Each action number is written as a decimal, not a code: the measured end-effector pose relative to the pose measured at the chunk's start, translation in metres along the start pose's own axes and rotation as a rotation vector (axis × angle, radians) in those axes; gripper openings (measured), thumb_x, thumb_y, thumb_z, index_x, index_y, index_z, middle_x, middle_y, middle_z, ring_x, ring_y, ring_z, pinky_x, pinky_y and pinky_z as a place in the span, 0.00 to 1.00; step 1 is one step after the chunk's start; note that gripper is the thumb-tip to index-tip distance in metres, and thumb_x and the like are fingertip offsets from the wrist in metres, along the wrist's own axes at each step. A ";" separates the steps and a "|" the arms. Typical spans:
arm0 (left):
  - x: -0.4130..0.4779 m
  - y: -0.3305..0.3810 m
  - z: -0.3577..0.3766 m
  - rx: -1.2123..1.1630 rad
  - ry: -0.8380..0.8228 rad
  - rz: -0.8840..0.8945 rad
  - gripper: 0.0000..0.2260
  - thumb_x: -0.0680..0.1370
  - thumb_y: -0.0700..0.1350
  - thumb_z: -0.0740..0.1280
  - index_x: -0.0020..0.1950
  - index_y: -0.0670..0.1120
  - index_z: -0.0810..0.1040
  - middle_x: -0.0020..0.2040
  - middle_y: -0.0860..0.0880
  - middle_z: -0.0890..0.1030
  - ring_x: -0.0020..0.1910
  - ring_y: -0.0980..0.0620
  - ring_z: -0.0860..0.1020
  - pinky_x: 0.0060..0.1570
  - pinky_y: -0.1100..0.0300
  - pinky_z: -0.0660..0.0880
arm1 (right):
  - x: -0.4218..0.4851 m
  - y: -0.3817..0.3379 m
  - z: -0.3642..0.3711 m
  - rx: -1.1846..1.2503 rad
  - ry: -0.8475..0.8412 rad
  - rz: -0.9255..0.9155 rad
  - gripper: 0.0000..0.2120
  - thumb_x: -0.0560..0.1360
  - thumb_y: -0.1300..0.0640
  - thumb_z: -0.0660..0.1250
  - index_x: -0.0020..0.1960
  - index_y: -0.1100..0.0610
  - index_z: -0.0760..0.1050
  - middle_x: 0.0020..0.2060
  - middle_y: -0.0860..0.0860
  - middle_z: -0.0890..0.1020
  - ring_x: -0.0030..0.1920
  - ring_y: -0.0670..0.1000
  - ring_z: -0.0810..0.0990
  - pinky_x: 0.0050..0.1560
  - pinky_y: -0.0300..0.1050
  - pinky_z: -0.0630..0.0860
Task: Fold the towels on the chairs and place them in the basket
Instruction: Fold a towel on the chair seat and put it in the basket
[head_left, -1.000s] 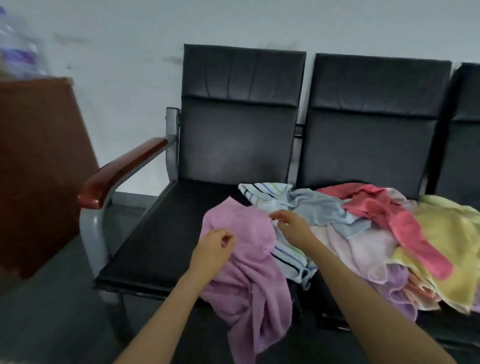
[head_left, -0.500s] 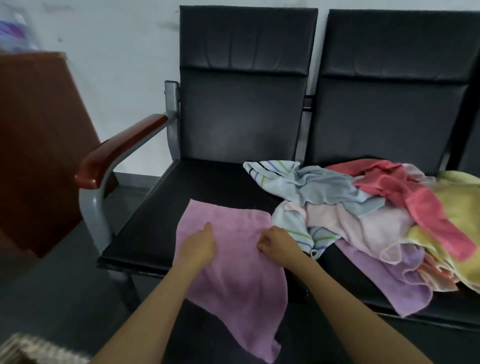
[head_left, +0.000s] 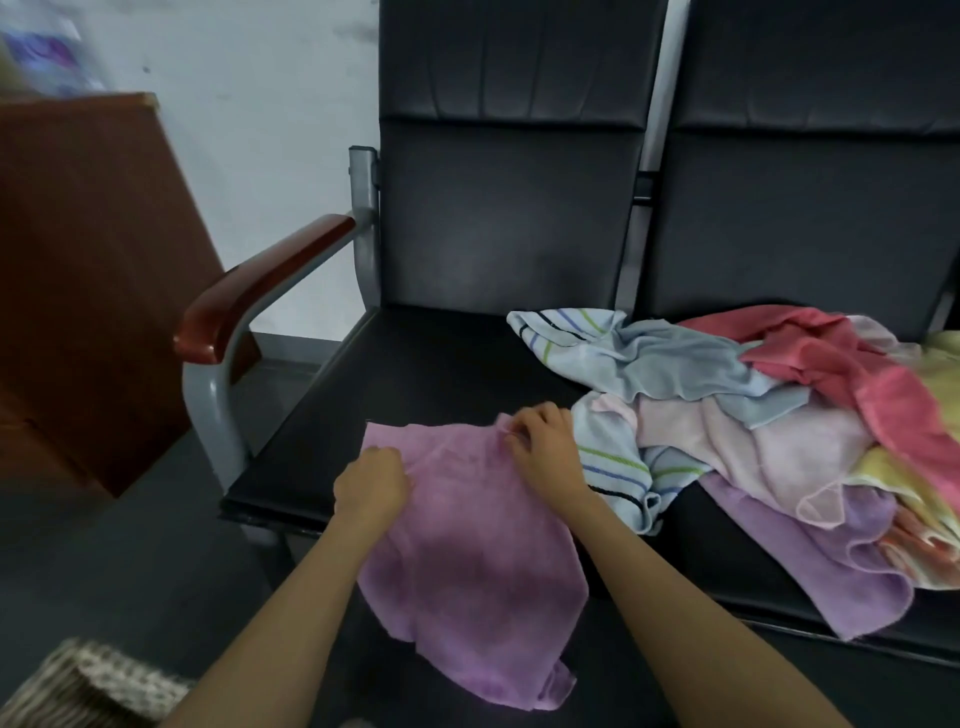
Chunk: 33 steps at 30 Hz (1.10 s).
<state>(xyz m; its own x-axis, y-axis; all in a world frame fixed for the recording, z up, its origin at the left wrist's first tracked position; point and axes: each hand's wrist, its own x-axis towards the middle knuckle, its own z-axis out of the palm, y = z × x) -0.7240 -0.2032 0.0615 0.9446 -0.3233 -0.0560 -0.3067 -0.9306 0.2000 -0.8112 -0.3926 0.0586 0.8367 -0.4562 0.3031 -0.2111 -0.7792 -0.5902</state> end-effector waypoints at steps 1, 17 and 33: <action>0.001 -0.003 0.000 -0.021 0.000 0.009 0.08 0.79 0.46 0.63 0.45 0.44 0.77 0.44 0.50 0.73 0.38 0.49 0.76 0.38 0.58 0.75 | 0.000 -0.008 0.002 -0.007 -0.026 -0.133 0.07 0.77 0.55 0.64 0.51 0.56 0.78 0.54 0.50 0.72 0.56 0.49 0.67 0.58 0.40 0.66; -0.004 -0.024 -0.003 -0.096 -0.118 0.088 0.09 0.80 0.44 0.58 0.55 0.43 0.75 0.52 0.45 0.75 0.47 0.46 0.77 0.45 0.56 0.75 | -0.042 -0.013 -0.020 -0.135 -0.481 0.024 0.04 0.78 0.57 0.57 0.50 0.54 0.70 0.45 0.51 0.75 0.44 0.52 0.76 0.41 0.44 0.72; -0.012 0.041 -0.104 -0.839 0.443 0.318 0.05 0.83 0.46 0.56 0.48 0.47 0.66 0.42 0.51 0.76 0.43 0.49 0.76 0.41 0.54 0.75 | 0.028 -0.037 -0.163 0.304 0.113 0.110 0.04 0.79 0.62 0.58 0.46 0.54 0.64 0.39 0.51 0.74 0.43 0.54 0.74 0.45 0.46 0.72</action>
<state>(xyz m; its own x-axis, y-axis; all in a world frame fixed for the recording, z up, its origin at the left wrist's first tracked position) -0.7360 -0.2198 0.1720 0.8437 -0.2837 0.4558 -0.5325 -0.3344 0.7776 -0.8622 -0.4465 0.2116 0.7524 -0.5885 0.2961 -0.1223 -0.5665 -0.8150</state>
